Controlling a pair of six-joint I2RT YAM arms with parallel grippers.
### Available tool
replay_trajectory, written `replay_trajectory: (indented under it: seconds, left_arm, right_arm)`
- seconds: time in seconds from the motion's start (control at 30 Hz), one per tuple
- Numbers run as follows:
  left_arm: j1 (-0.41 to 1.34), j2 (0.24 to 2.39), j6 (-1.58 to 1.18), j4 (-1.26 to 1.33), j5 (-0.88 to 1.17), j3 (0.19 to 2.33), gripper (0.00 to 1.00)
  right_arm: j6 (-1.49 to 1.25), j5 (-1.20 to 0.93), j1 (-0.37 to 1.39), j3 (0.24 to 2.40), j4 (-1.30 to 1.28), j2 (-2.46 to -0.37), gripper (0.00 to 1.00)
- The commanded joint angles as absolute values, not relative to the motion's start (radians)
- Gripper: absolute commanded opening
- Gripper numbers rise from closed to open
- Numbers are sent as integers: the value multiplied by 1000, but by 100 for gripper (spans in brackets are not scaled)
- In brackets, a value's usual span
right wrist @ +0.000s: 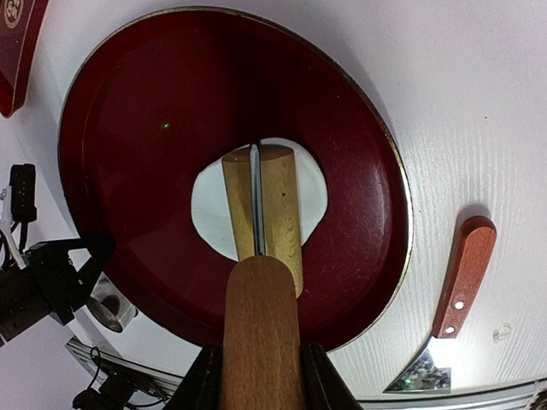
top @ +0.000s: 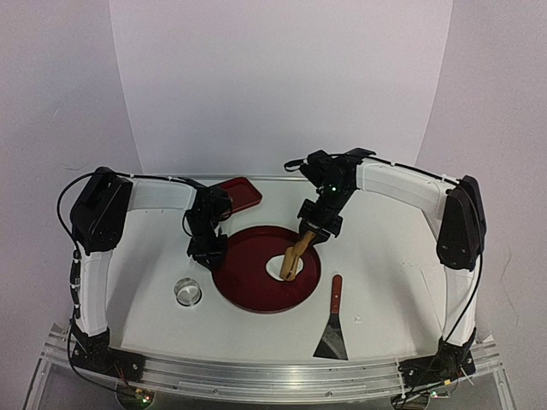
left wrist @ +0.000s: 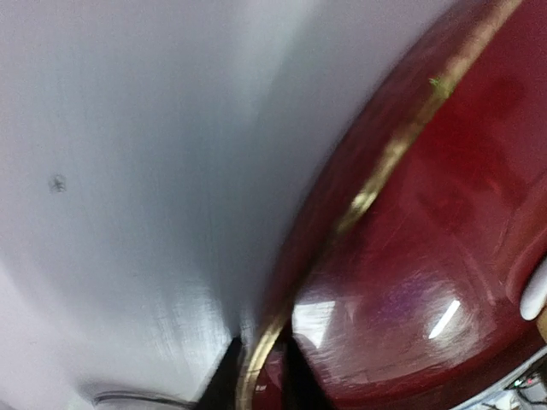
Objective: Roll out the dumpling wrappers from the dough
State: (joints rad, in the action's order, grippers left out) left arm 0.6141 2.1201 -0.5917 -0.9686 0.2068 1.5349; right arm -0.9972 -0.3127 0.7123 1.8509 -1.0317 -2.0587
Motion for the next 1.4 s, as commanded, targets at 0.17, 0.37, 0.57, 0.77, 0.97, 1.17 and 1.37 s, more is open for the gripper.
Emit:
replay_trajectory:
  seconds: [0.17,0.37,0.57,0.77,0.97,1.17,1.37]
  left_arm:
    - [617,2176,-584,-927,199,1522,0]
    - [617,2188,-592,-919,205,1529,0]
    - [617,2195,-606,-918,213,1536,0]
    - [617,2193,-612,-924,215,1534,0]
    - [618,2197,-621,-919,220,1531,0]
    - [620,2202,-639,-906,227,1530,0]
    - [620,2207,-649,-906,224,1535,0]
  right_arm:
    - [-964,-271,720,1671,-1098,-2155,0]
    - [-923,-274,723,1555,-1059,-2228,0]
    - [-900,-300,722,1591,-1042,-2298,0]
    - [-880,-331,717,1656,-1042,-2369,0]
    - [-864,-362,715,1713,-1049,-2438,0]
    - [-834,-369,715,1748,-1068,-2486,0]
    - [-821,-352,713,1769,-1081,-2492,0]
